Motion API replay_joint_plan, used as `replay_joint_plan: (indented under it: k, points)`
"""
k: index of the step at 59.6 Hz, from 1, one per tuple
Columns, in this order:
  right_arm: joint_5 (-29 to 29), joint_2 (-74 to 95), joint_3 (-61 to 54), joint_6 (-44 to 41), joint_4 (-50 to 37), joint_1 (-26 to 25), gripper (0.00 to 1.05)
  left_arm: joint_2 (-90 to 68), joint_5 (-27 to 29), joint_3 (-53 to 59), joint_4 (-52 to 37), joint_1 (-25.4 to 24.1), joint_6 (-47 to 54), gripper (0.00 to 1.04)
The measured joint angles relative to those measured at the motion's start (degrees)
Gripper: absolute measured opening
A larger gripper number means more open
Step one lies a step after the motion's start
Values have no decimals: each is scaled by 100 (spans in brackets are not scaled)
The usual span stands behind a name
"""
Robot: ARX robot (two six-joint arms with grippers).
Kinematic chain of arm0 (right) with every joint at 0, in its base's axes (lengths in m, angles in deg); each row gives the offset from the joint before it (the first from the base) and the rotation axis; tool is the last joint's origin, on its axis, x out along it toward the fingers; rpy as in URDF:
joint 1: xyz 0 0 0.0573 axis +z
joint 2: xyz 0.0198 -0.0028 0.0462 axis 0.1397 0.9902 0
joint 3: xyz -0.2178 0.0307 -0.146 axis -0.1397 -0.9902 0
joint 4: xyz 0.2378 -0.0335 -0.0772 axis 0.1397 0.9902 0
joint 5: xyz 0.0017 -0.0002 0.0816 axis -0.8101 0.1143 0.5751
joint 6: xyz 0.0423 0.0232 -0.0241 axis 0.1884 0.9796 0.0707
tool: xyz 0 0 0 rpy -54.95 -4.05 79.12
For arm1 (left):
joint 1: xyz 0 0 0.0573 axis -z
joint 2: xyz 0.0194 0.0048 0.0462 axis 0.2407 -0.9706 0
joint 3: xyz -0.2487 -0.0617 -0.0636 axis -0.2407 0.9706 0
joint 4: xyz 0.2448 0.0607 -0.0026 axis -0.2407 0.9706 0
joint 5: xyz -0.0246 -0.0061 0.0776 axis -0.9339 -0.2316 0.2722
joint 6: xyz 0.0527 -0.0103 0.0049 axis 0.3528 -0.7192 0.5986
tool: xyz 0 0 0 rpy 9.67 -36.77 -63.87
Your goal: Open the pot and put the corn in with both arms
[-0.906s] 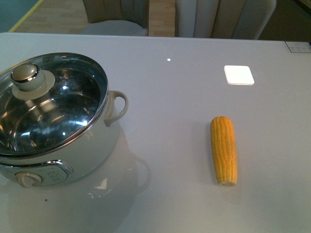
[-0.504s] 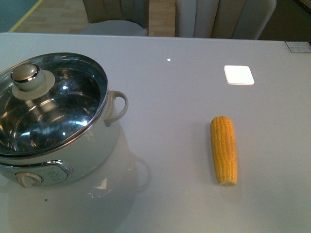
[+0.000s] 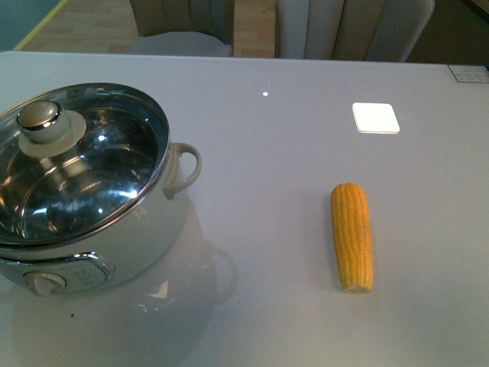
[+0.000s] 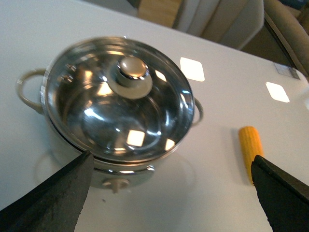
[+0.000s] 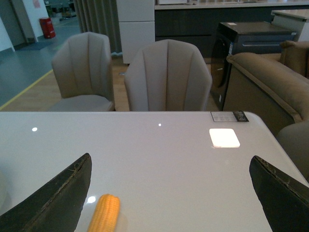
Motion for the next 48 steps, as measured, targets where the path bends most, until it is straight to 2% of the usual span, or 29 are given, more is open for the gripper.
replay_joint_plan:
  k: [10, 17, 30, 35, 48]
  points:
    - [2, 0, 0, 0, 0, 0, 96, -1766, 297, -459, -1698, 273, 2, 98]
    - [2, -2, 0, 0, 0, 0, 96, -3416, 758, -765, -3300, 522, 251, 98]
    - [2, -2, 0, 0, 0, 0, 96, -5890, 1432, -1161, -5567, 844, 485, 98]
    - [2, -2, 0, 0, 0, 0, 96, -6592, 1606, -1303, -6124, 863, 570, 98]
    - [2, -2, 0, 0, 0, 0, 96, -7597, 1821, -1606, -6494, 721, 728, 98]
